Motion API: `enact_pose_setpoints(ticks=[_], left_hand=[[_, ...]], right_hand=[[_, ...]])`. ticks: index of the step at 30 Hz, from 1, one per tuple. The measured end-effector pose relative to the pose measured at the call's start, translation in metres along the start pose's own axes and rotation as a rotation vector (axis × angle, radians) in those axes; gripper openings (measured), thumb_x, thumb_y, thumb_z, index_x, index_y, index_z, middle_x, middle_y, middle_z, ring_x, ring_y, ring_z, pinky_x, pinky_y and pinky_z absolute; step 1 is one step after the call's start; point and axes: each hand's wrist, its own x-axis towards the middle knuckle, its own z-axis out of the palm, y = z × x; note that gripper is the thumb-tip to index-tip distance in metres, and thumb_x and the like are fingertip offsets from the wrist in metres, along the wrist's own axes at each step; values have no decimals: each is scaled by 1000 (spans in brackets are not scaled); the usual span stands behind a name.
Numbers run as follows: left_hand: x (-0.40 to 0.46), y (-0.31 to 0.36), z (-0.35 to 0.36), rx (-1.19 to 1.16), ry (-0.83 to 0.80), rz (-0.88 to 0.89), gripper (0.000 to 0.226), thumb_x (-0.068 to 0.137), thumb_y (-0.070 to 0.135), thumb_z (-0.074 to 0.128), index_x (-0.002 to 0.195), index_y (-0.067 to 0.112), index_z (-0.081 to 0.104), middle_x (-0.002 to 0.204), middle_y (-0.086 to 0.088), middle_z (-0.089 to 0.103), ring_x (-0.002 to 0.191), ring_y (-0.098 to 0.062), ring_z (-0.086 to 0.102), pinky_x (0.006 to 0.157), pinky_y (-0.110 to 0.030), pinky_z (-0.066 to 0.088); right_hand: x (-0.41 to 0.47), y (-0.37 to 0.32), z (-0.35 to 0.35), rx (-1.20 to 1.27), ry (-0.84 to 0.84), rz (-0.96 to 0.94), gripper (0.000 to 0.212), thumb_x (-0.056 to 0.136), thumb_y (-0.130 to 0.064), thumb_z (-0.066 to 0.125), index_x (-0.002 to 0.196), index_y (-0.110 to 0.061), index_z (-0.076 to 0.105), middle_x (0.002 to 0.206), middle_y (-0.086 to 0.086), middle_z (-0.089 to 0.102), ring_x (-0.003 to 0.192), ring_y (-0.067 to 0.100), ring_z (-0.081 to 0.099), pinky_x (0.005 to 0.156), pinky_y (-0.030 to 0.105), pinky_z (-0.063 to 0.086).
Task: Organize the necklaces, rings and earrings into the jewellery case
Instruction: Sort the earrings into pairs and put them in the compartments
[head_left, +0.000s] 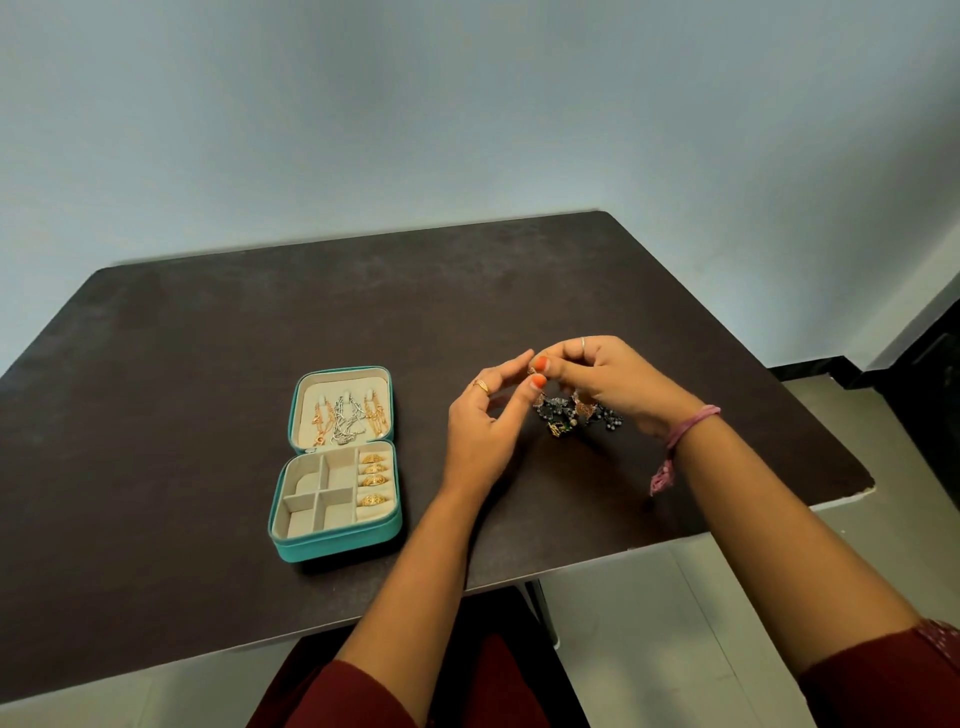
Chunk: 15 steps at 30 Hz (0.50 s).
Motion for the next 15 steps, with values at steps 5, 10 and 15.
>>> enact_pose_setpoints(ticks=[5, 10, 15], left_hand=[[1, -2, -2, -77, 26, -40, 28, 88, 15, 67, 116, 15, 68, 108, 3, 71, 101, -8, 67, 88, -24, 52], [2, -6, -2, -86, 52, -69, 20, 84, 17, 71, 102, 26, 72, 100, -3, 72, 96, -20, 69, 90, -40, 54], [3, -6, -1, -74, 77, -102, 15, 83, 15, 72, 97, 21, 72, 90, 5, 73, 86, -9, 69, 85, -33, 55]], right_hand=[[-1, -4, 8, 52, 52, -24, 13, 90, -15, 63, 95, -6, 71, 57, -11, 62, 50, -4, 49, 46, 7, 36], [1, 4, -2, -120, 220, -34, 5, 87, -22, 67, 89, -23, 71, 80, 2, 72, 74, 11, 62, 71, 27, 50], [-2, 19, -25, -484, 276, 84, 6, 89, -26, 64, 89, -25, 70, 84, -9, 67, 75, 1, 58, 67, 16, 45]])
